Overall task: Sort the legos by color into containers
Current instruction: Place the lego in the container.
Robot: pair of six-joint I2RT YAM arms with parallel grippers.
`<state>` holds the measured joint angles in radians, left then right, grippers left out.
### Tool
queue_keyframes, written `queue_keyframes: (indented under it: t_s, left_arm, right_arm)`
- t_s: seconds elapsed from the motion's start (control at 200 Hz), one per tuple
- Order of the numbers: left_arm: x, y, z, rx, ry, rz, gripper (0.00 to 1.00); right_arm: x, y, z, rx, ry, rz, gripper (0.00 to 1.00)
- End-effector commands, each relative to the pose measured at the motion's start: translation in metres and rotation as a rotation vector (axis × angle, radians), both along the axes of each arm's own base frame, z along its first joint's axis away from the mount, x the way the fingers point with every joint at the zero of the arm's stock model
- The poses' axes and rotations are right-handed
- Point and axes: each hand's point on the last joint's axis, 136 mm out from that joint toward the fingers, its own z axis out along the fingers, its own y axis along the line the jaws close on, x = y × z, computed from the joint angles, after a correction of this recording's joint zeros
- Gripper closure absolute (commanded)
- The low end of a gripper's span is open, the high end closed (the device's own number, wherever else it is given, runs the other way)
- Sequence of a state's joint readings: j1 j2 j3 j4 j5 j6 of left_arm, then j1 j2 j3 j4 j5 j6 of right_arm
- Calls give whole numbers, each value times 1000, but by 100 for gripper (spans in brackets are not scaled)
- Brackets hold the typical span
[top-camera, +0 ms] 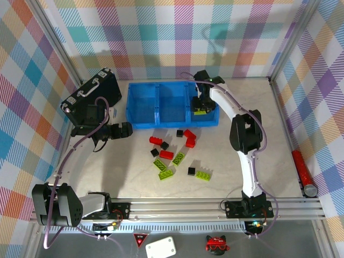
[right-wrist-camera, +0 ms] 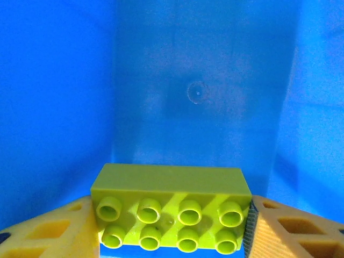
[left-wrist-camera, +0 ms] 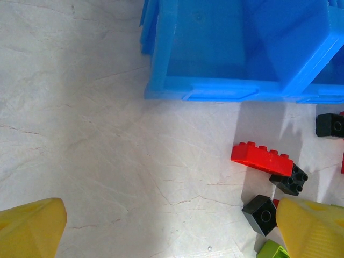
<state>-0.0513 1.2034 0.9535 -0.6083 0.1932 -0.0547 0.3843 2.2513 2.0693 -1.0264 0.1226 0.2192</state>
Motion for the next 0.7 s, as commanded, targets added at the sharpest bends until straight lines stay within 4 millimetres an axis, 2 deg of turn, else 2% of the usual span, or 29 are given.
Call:
queue_keyframes:
  t_s: [0.0, 0.18, 0.375, 0.545, 0.695]
  left_arm:
    - [-2, -4, 3, -4, 3, -21, 0]
    - [-2, -4, 4, -7, -2, -20, 0]
    - [-1, -2, 5, 2, -3, -14, 0]
    - [0, -5, 6, -12, -8, -18, 0]
    - [0, -2, 8, -6, -19, -5, 0]
  right_arm:
    - [1, -3, -10, 21, 41, 0, 39]
    - [4, -3, -36, 29, 81, -5, 38]
    - [6, -6, -53, 7, 101, -9, 33]
    - [6, -4, -46, 23, 96, -9, 30]
    - [5, -4, -23, 39, 67, -12, 28]
